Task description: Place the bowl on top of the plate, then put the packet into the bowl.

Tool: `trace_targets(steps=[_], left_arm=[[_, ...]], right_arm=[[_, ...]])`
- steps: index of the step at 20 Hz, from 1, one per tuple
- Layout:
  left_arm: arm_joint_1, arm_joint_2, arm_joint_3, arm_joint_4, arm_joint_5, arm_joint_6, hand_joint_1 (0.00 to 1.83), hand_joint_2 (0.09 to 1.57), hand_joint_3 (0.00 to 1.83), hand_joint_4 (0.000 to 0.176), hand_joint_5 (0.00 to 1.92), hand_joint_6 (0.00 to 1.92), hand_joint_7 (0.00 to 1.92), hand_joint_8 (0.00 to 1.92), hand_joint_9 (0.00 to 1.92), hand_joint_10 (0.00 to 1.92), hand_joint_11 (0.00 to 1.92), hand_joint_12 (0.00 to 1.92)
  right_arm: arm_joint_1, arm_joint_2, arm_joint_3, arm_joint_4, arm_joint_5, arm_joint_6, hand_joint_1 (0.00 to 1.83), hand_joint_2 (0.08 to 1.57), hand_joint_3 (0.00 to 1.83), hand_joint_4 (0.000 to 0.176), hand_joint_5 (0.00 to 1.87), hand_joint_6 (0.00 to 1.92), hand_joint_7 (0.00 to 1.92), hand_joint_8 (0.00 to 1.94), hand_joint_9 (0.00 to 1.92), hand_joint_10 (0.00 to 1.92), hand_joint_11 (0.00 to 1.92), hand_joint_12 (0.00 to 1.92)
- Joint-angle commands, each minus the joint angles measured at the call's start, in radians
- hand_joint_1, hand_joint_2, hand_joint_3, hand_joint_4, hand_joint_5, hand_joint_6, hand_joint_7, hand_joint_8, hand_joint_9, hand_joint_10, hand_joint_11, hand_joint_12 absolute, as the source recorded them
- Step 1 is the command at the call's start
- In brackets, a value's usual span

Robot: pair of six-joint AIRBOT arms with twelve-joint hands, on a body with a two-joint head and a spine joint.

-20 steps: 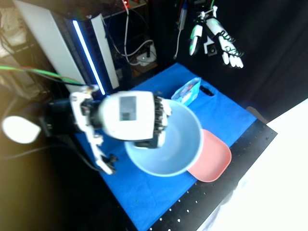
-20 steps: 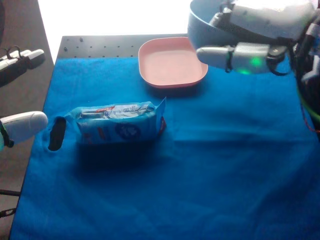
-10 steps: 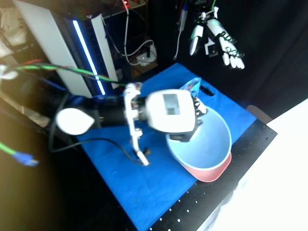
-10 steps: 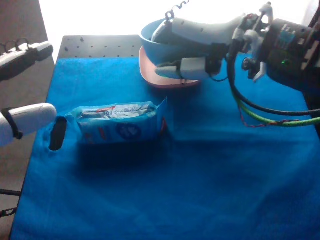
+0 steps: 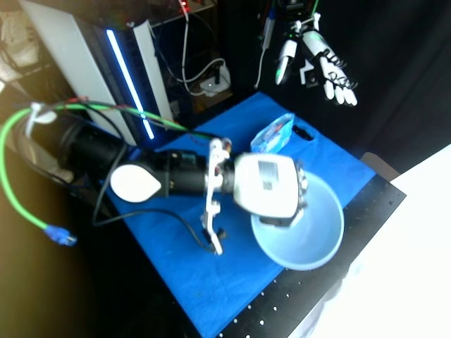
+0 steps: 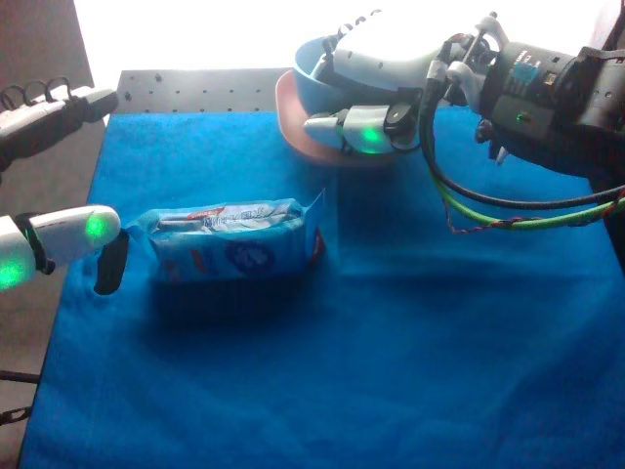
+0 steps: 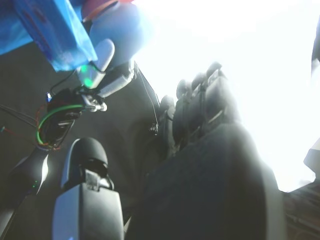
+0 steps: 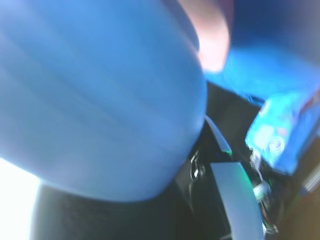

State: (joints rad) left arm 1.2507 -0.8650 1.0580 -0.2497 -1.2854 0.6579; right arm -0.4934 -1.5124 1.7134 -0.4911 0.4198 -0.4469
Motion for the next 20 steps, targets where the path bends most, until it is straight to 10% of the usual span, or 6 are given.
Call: trace_targets(steps=[1,2,5,11,15,20], left_arm=[[-0.012,-0.003,0.005,-0.007,-0.124,-0.008,0.40,1.12,0.00,0.078,0.18,0.00,0.14,0.00,0.04,0.01,0.00,0.00],[-0.012,-0.004,0.006,-0.007,-0.124,-0.009,0.41,1.13,0.00,0.071,0.19,0.01,0.14,0.00,0.04,0.01,0.00,0.00],[-0.012,-0.006,0.006,-0.007,-0.122,-0.009,0.39,1.12,0.00,0.077,0.19,0.00,0.16,0.01,0.05,0.01,0.00,0.00],[-0.013,-0.008,0.007,-0.007,-0.122,-0.011,0.39,1.13,0.00,0.076,0.19,0.00,0.17,0.00,0.04,0.00,0.00,0.00],[-0.013,-0.009,0.007,-0.007,-0.121,-0.012,0.40,1.13,0.00,0.082,0.19,0.00,0.16,0.00,0.03,0.00,0.00,0.00],[-0.013,-0.009,0.006,-0.007,-0.123,-0.014,0.41,1.13,0.00,0.085,0.18,0.00,0.16,0.00,0.05,0.00,0.00,0.00]], right_arm=[[0.017,-0.005,0.003,0.025,0.086,0.002,0.53,1.46,0.00,0.000,0.99,1.90,1.18,1.94,1.27,1.92,1.23,1.91],[0.017,-0.005,0.003,0.025,0.084,0.002,0.49,1.48,0.00,0.000,0.93,1.92,1.13,1.94,1.19,1.92,1.19,1.92],[0.017,-0.004,0.003,0.025,0.083,0.002,0.30,1.49,0.00,0.000,1.00,0.95,1.21,0.99,1.15,1.30,0.98,1.74],[0.017,-0.004,-0.013,0.024,0.083,0.002,0.24,1.43,0.00,0.000,0.88,0.10,1.05,0.26,0.85,0.86,0.57,1.50],[0.017,-0.004,-0.026,0.020,0.083,0.002,0.20,1.35,0.00,0.000,0.49,0.00,0.62,0.00,0.68,0.18,0.26,1.20],[0.017,-0.003,-0.035,0.020,0.083,0.002,0.19,1.29,0.00,0.000,0.31,0.00,0.46,0.00,0.64,0.04,0.16,1.22]])
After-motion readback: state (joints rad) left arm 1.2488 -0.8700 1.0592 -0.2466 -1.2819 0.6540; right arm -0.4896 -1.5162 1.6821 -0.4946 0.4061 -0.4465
